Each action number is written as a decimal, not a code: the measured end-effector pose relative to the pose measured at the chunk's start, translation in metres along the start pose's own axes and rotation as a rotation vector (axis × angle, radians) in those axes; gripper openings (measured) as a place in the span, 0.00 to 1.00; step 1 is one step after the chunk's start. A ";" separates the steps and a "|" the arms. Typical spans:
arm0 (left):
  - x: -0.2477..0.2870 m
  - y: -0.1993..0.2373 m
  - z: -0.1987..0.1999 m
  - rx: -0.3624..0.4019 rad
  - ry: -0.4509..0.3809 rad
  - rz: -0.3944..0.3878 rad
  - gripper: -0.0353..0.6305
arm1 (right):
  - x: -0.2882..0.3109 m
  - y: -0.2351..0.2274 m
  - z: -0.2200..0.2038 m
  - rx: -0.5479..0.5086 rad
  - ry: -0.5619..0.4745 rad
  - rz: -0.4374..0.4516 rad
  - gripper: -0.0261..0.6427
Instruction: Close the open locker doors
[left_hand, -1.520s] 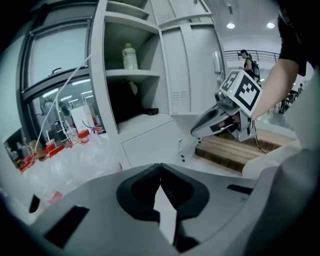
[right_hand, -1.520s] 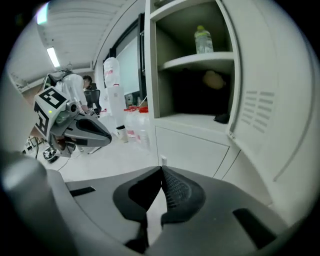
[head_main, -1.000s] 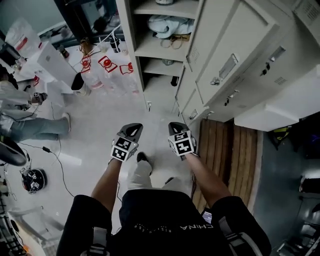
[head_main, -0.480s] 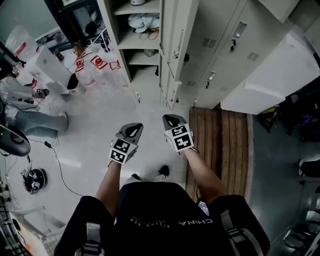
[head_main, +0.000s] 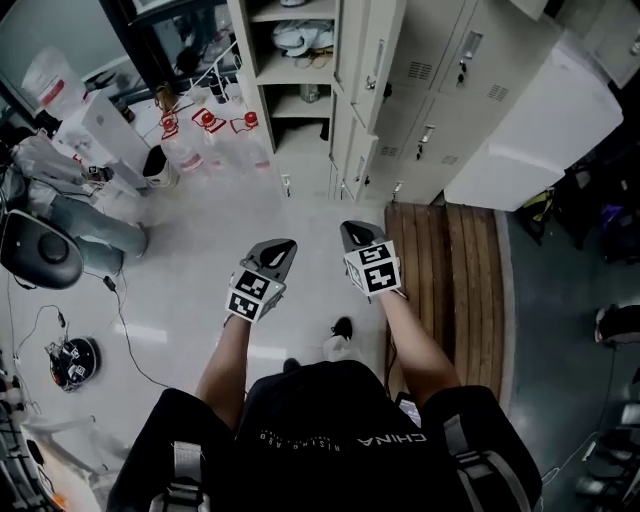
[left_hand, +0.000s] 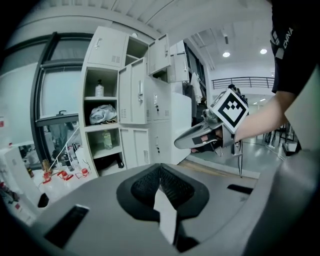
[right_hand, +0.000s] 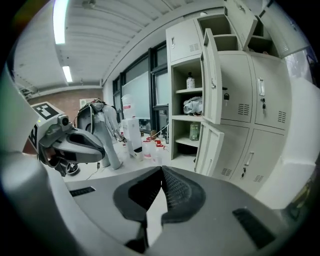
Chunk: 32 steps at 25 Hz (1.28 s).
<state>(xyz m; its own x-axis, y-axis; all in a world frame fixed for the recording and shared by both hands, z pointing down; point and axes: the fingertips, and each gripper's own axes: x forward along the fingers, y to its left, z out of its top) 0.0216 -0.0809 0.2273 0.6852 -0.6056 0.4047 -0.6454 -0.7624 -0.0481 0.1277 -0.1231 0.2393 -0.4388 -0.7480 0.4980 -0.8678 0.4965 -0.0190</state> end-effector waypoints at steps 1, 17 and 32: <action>-0.014 -0.002 -0.003 -0.001 -0.009 0.001 0.08 | -0.005 0.013 -0.001 -0.007 -0.003 -0.008 0.08; -0.124 -0.036 -0.045 -0.080 -0.056 0.095 0.08 | -0.079 0.124 -0.042 -0.086 0.041 -0.014 0.08; -0.079 -0.055 -0.017 -0.090 -0.064 0.136 0.08 | -0.093 0.088 -0.037 -0.172 0.036 0.019 0.08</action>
<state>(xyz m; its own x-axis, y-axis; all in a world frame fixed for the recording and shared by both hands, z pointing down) -0.0027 0.0130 0.2133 0.6078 -0.7169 0.3414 -0.7592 -0.6507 -0.0149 0.1012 0.0064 0.2236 -0.4436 -0.7226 0.5302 -0.8051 0.5812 0.1184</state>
